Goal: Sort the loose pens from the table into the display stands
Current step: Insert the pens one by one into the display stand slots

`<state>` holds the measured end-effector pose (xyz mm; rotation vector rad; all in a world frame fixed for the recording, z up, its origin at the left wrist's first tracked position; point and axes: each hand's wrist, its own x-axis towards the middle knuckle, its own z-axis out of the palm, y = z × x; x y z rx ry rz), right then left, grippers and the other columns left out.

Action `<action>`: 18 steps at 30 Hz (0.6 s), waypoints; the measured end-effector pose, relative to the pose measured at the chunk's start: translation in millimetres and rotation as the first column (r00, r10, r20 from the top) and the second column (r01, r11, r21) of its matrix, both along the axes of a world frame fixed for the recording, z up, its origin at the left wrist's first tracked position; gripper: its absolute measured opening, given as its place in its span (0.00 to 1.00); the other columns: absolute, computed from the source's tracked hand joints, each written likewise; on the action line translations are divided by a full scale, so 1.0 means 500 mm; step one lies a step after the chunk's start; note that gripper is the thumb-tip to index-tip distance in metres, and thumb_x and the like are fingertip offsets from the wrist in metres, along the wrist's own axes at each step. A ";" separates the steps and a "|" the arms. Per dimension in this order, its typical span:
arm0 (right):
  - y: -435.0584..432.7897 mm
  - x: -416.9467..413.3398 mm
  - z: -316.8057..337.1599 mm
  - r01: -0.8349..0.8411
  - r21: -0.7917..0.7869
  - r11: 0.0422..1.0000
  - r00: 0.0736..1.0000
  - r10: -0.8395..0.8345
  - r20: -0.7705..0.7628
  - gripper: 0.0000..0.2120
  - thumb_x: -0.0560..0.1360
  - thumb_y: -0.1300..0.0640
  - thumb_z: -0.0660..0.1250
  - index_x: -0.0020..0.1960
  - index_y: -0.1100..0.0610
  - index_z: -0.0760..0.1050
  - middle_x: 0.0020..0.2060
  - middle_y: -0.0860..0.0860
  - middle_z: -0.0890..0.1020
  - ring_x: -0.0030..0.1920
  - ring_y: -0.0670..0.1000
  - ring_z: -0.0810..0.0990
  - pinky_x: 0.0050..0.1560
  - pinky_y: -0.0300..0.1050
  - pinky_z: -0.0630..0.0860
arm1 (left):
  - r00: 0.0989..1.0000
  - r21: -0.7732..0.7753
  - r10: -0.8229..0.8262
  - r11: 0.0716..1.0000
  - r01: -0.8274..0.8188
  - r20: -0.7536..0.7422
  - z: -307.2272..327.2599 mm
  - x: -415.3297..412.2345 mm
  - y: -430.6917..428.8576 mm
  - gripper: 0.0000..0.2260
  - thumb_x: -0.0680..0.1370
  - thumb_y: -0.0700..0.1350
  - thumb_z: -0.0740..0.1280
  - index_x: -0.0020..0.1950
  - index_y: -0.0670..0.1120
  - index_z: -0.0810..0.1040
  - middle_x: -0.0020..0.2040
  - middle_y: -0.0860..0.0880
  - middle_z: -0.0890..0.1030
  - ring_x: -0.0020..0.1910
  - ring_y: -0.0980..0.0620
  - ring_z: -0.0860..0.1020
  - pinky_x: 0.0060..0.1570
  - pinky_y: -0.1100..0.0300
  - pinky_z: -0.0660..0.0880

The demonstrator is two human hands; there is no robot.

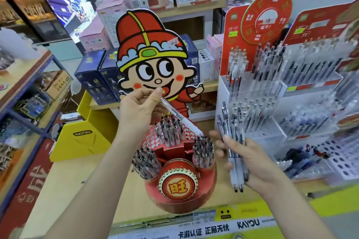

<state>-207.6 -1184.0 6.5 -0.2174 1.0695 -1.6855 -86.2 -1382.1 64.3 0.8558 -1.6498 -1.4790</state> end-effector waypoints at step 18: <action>-0.001 -0.021 -0.019 0.065 0.090 0.994 0.994 -0.057 -0.093 0.15 0.69 0.59 0.70 0.54 0.64 0.81 0.31 0.50 0.78 0.32 0.47 0.76 0.25 0.37 0.73 | 0.859 -0.551 -0.076 0.738 0.390 0.507 -0.101 -0.086 -0.028 0.04 0.76 0.49 0.70 0.45 0.50 0.81 0.38 0.58 0.81 0.42 0.60 0.80 0.46 0.57 0.77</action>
